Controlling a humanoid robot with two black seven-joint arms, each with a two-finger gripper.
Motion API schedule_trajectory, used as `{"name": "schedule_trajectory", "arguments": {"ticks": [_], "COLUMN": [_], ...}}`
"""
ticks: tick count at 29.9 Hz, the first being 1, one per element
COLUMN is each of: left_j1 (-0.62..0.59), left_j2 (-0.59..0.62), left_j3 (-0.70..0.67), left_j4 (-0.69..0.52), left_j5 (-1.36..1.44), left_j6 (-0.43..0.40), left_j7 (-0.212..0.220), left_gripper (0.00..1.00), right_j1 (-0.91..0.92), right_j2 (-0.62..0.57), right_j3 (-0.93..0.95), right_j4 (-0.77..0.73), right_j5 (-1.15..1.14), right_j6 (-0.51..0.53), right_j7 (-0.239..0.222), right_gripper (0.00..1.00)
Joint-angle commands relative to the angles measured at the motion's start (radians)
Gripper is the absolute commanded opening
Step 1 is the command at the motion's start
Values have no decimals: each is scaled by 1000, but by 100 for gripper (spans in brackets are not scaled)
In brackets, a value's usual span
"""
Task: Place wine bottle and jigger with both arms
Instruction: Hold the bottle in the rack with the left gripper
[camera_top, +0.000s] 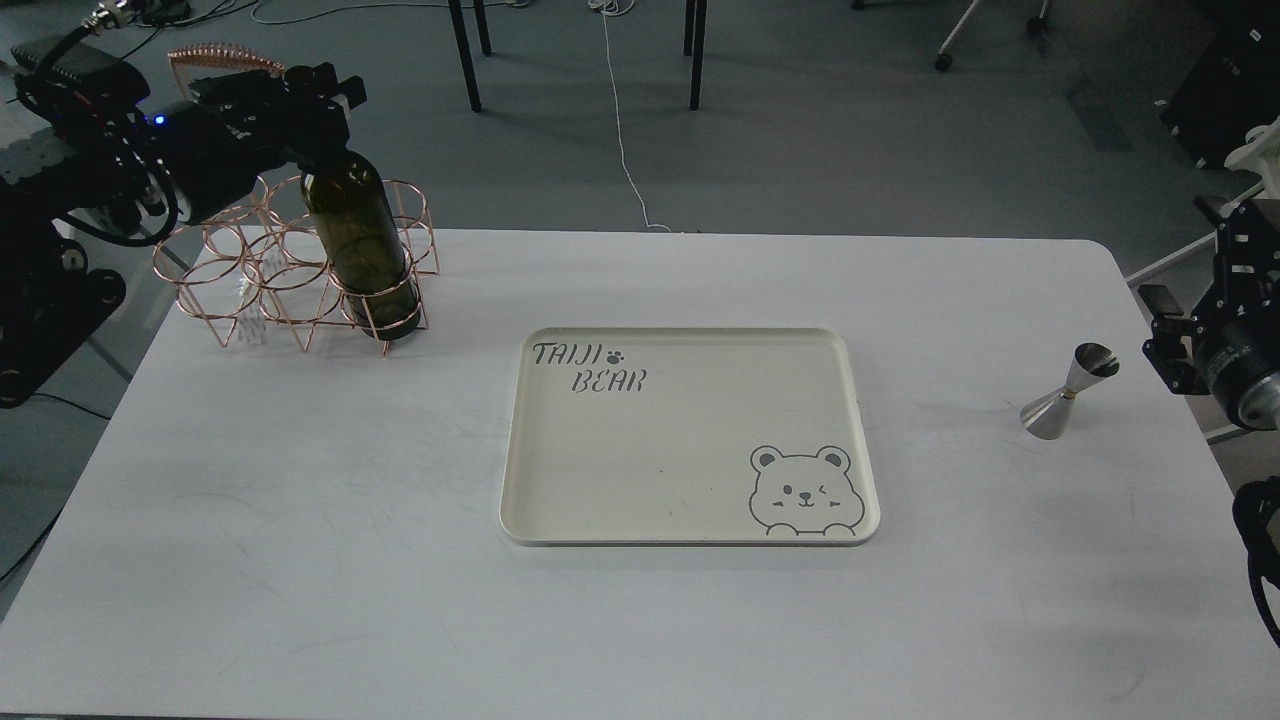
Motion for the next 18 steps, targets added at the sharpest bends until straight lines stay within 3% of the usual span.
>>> {"name": "schedule_trajectory", "arguments": {"ticks": [1, 4, 5, 6, 9, 18], "left_j1": [5, -1, -3, -3, -3, -3], "left_j2": [8, 7, 7, 2, 0, 0], "left_j3": [2, 0, 0, -1, -1, 0], "left_j4": [-1, -1, -1, 1, 1, 1], "left_j5": [19, 56, 56, 59, 61, 61], "left_j6": [-1, -1, -1, 4, 15, 38], "left_j7": [-1, -9, -10, -6, -3, 3], "left_gripper": [65, 48, 32, 8, 0, 1], "right_j1": [0, 0, 0, 0, 0, -2], "right_j2": [0, 0, 0, 0, 0, 0], "right_j3": [0, 0, 0, 0, -1, -1], "right_j4": [1, 1, 1, 1, 3, 3], "right_j5": [1, -1, 1, 1, 1, -1], "right_j6": [-1, -1, -1, -1, 1, 1], "right_j7": [0, 0, 0, 0, 0, 0], "right_gripper": [94, 94, 94, 94, 94, 94]}}
